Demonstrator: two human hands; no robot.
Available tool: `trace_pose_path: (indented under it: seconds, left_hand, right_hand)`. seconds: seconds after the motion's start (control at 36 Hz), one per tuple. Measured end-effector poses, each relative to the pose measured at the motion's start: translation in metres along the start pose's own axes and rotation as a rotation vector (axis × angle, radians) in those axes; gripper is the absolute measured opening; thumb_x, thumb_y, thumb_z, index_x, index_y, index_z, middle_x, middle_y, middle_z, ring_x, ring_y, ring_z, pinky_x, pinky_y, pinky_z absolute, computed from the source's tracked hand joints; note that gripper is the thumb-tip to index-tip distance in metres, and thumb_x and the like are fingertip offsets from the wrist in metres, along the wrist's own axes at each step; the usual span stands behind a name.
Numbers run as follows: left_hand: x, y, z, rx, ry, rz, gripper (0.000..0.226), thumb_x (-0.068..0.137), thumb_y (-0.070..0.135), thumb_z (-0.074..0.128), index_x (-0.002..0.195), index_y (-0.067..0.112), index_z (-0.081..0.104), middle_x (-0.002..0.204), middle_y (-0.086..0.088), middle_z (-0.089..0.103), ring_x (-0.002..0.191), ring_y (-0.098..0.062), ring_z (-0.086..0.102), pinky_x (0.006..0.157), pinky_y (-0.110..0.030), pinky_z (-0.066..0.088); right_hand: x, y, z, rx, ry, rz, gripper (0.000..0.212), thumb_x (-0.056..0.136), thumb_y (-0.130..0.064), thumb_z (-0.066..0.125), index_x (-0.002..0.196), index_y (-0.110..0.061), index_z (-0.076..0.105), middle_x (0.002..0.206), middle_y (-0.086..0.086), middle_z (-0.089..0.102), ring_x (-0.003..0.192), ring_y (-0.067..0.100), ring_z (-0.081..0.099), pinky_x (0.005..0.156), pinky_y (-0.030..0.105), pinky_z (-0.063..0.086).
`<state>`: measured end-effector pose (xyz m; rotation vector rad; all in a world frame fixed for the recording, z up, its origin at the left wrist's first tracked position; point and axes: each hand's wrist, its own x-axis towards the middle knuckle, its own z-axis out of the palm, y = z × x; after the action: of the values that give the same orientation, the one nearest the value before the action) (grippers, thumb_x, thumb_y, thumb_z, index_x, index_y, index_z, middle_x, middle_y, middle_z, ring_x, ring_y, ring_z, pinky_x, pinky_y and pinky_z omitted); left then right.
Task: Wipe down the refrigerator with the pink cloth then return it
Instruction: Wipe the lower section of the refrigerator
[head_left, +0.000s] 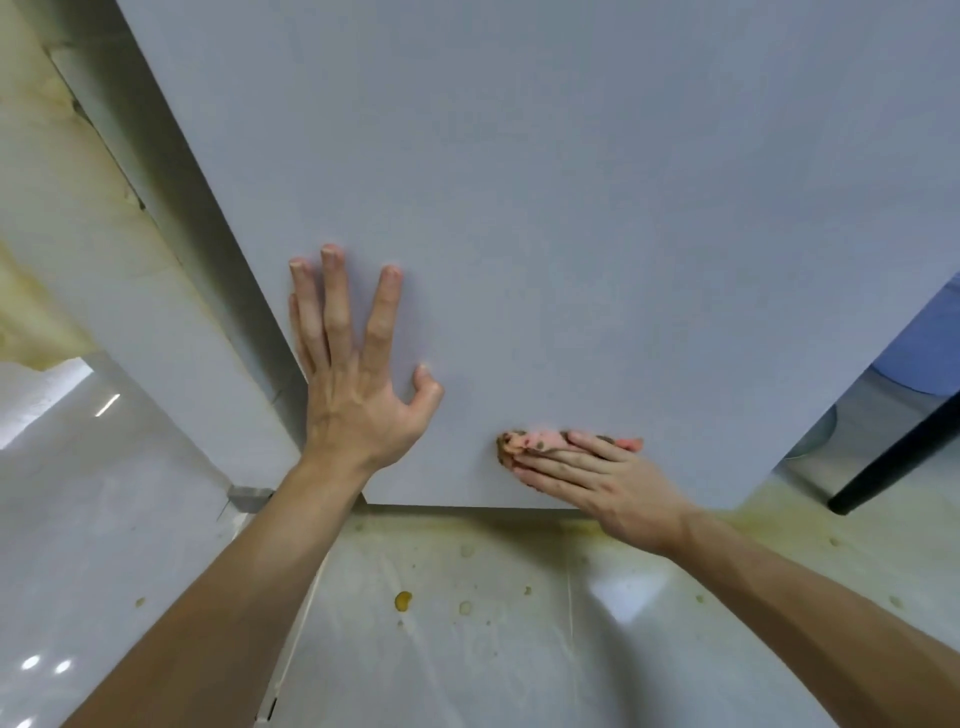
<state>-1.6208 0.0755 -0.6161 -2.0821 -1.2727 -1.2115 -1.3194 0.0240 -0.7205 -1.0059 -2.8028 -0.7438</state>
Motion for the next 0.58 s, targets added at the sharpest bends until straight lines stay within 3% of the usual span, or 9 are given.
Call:
trace_pose_path:
  seconds: [0.11,0.17,0.31,0.42,0.5,0.58]
  left_hand:
    - [-0.001,0.004,0.002,0.018,-0.002,-0.022,0.097,0.077,0.025,0.074,0.160,0.013,0.026,0.163,-0.032,0.006,0.151,-0.059,0.002,0.128,-0.063,0.001]
    - [-0.003,0.007,0.002,0.027,-0.020,-0.018,0.096,0.078,0.028,0.074,0.160,0.017,0.027,0.164,-0.029,0.005,0.151,-0.058,0.002,0.127,-0.065,0.001]
    - [-0.006,0.015,0.006,0.042,-0.039,0.003,0.093,0.081,0.032,0.074,0.161,0.020,0.030,0.165,-0.027,0.007,0.151,-0.057,0.003,0.127,-0.066,0.004]
    - [-0.002,0.028,0.012,0.040,-0.040,0.035,0.091,0.082,0.032,0.074,0.161,0.021,0.030,0.164,-0.028,0.009,0.151,-0.057,0.006,0.127,-0.064,0.003]
    - [0.002,0.040,0.016,0.026,-0.029,0.053,0.087,0.085,0.037,0.073,0.161,0.022,0.031,0.163,-0.029,0.011,0.150,-0.057,0.006,0.126,-0.065,0.001]
    - [0.005,0.051,0.021,-0.002,-0.012,0.021,0.082,0.092,0.043,0.069,0.161,0.019,0.032,0.163,-0.033,0.014,0.148,-0.059,0.005,0.124,-0.063,-0.005]
  right_hand:
    - [-0.001,0.010,-0.012,-0.001,0.088,0.026,0.065,0.095,0.000,0.034,0.158,-0.011,0.040,0.167,0.002,0.034,0.152,0.016,0.038,0.132,0.036,0.007]
    - [-0.002,0.021,-0.030,-0.005,0.207,0.102,0.067,0.092,0.005,0.036,0.157,-0.012,0.042,0.165,0.003,0.034,0.155,0.015,0.031,0.132,0.040,0.011]
    - [0.007,0.063,-0.088,-0.095,0.598,0.444,0.068,0.094,0.015,0.043,0.159,-0.006,0.037,0.164,0.011,0.034,0.160,0.018,0.018,0.131,0.044,0.011]
    - [0.029,0.077,-0.119,0.080,0.850,0.693,0.078,0.081,0.028,0.049,0.155,0.011,0.031,0.161,0.035,0.031,0.156,0.028,0.014,0.129,0.049,0.004]
    - [0.047,0.071,-0.123,0.160,0.946,0.766,0.083,0.070,0.031,0.053,0.150,0.019,0.033,0.156,0.044,0.032,0.152,0.047,0.018,0.128,0.051,0.002]
    - [0.047,0.060,-0.099,0.116,0.957,0.744,0.080,0.074,0.029,0.052,0.151,0.013,0.037,0.158,0.037,0.035,0.157,0.034,0.018,0.129,0.050,0.005]
